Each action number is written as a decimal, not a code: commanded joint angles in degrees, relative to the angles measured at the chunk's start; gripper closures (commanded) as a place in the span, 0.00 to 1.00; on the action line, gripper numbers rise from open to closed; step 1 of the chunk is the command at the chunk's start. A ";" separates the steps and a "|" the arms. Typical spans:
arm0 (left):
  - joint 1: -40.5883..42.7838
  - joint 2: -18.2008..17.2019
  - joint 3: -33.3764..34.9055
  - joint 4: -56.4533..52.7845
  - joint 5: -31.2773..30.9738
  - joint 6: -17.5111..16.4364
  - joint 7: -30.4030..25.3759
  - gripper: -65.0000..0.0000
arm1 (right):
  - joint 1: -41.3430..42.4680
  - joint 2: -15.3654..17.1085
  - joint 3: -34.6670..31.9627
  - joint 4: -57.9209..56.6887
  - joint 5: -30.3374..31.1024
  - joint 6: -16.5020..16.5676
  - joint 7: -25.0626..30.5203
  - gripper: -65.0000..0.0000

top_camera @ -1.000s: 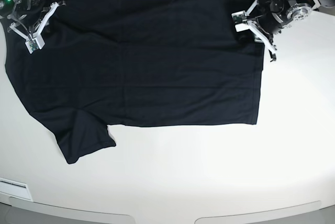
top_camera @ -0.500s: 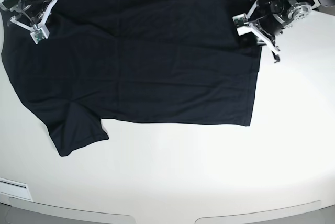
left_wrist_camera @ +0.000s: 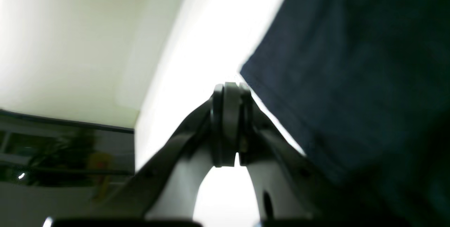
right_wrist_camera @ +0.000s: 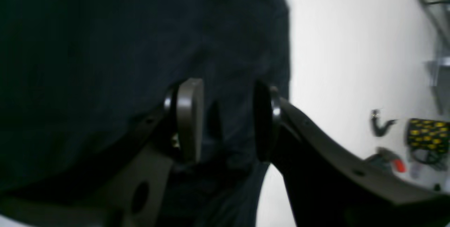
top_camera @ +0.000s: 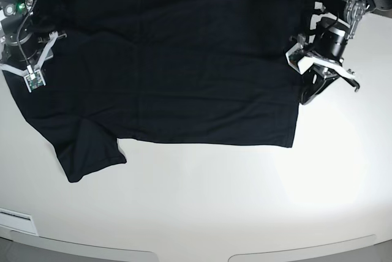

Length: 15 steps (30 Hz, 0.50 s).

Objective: Fold the T-shirt properly
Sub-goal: 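Move both grippers to the hem corners of the shirt and grasp them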

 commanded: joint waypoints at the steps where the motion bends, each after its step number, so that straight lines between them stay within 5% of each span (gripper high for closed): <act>1: -1.29 -0.33 -3.04 0.02 -0.42 1.03 -0.90 1.00 | 0.48 0.96 0.46 1.05 -0.72 -0.85 0.85 0.60; 6: -6.78 7.13 -18.84 -11.08 -18.14 -6.19 -5.46 1.00 | 0.90 0.94 0.46 1.05 -0.70 -1.64 1.01 0.60; 11: -14.78 16.92 -31.06 -30.49 -44.39 -32.24 -5.29 1.00 | 0.90 0.94 0.46 1.05 -0.70 -1.62 1.01 0.60; 13: -17.59 19.80 -34.32 -37.66 -53.05 -37.88 -1.51 1.00 | 0.90 0.96 0.46 1.05 -0.70 -1.57 1.01 0.60; 15: -20.68 21.92 -36.83 -44.59 -60.02 -42.77 4.70 0.81 | 0.90 0.94 0.46 1.05 -0.70 -1.64 1.01 0.60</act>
